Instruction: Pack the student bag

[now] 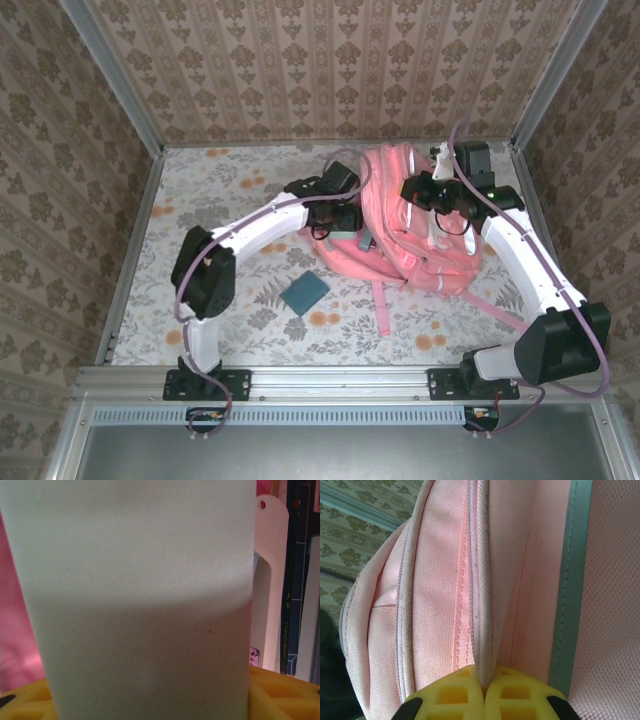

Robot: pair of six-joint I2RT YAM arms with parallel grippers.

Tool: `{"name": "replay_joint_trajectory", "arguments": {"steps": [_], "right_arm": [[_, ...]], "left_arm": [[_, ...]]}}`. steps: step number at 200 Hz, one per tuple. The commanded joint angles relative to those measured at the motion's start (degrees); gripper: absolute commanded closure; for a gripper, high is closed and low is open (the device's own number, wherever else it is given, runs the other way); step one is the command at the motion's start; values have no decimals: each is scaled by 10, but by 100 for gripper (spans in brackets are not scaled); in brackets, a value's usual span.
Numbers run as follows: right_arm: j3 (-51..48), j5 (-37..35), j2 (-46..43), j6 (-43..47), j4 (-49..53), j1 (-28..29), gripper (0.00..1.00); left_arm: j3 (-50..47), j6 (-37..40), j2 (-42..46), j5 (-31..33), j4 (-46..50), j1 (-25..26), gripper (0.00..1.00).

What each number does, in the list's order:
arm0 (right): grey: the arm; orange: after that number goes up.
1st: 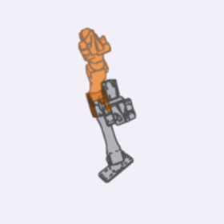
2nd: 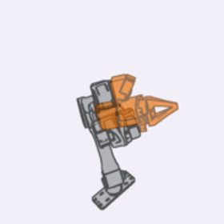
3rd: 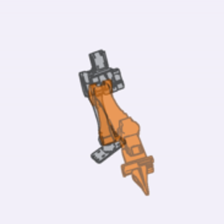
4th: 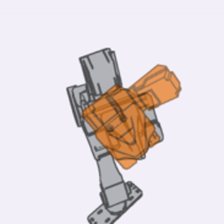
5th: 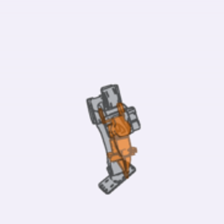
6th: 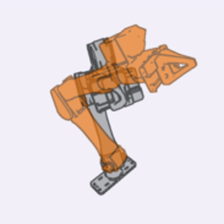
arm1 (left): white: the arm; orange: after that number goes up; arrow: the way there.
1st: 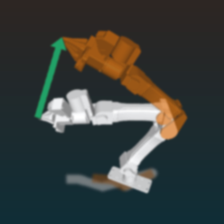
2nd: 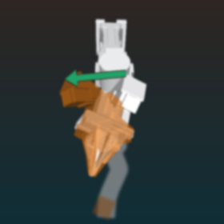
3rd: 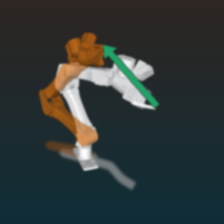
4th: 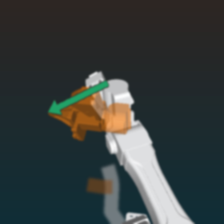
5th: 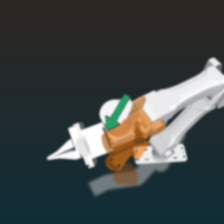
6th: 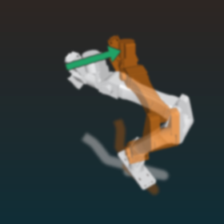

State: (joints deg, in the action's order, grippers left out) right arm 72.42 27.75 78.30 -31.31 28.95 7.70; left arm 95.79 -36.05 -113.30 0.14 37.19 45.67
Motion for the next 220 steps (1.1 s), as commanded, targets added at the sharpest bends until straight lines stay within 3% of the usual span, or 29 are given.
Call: {"name": "replay_joint_trajectory", "arguments": {"steps": [1,62,92,129,220], "right_arm": [[41,17,4,23,-20,-6,100],[62,5,8,37,10,-6,100],[64,-3,8,45,15,-6,100],[69,1,10,47,14,-6,100],[88,19,47,48,15,-5,100]], "left_arm": [[39,51,-26,-27,4,-1,46],[105,88,-108,-3,83,-1,44],[91,89,-87,13,95,-3,16],[82,89,-15,15,111,-1,8],[-215,114,197,3,61,-3,2]]}}
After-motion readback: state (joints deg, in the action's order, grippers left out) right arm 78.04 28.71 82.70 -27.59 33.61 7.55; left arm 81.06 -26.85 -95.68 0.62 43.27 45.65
